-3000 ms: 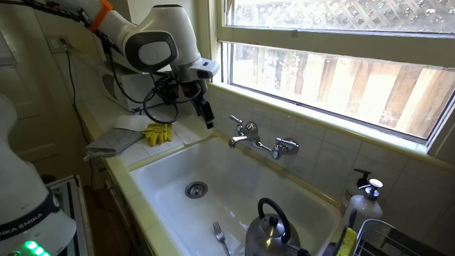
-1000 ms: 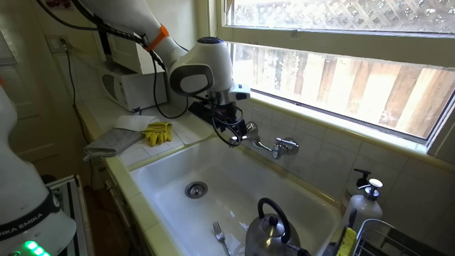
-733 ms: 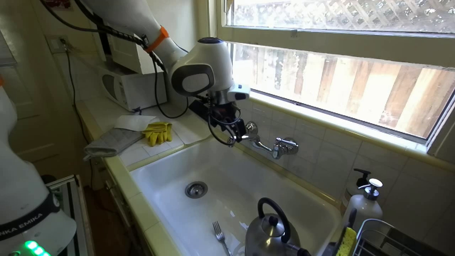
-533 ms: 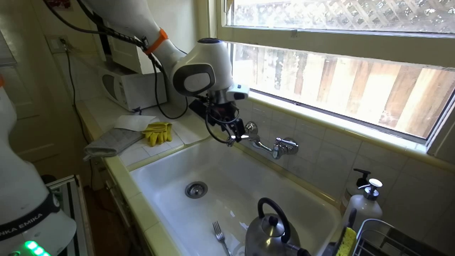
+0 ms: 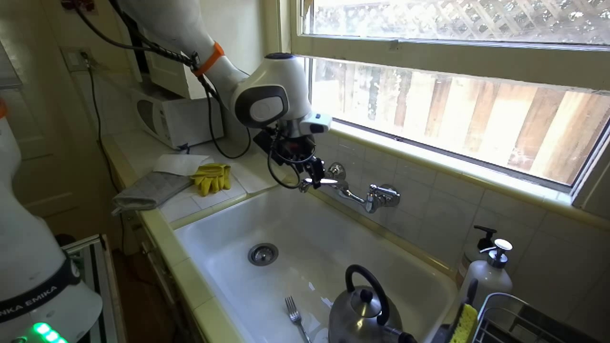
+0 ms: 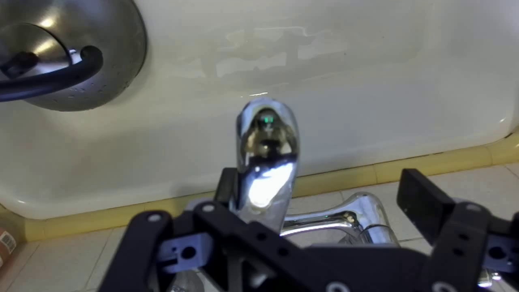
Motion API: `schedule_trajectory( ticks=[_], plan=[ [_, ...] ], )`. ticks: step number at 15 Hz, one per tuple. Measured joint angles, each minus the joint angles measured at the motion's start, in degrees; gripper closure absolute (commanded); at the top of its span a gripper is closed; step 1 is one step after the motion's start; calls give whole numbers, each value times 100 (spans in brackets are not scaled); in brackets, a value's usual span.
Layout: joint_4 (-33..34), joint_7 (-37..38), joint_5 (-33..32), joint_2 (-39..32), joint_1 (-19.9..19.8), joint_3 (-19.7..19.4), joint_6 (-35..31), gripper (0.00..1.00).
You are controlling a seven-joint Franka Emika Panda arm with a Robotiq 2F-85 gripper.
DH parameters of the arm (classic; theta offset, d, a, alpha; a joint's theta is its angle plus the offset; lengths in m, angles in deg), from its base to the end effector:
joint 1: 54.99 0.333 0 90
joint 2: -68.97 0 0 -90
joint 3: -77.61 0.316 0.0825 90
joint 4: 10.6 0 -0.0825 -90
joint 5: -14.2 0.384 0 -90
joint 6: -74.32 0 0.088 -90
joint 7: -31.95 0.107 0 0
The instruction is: Push the faucet head to the left and push the faucet handle on the left to the right
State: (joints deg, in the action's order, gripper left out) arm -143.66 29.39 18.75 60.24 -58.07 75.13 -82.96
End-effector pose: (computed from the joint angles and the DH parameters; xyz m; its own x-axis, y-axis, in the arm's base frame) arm 0.5423 -0.0559 0.3025 0.9561 -0.1195 0.2675 -0.1156 -0.9928 -0.0306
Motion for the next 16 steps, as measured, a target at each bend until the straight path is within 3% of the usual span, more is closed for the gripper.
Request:
schedule_trajectory(
  ticks=[12, 16],
  plan=[
    [130, 595, -24, -147, 164, 50, 0, 0],
    [110, 596, -361, -132, 182, 35, 25, 0]
  ],
)
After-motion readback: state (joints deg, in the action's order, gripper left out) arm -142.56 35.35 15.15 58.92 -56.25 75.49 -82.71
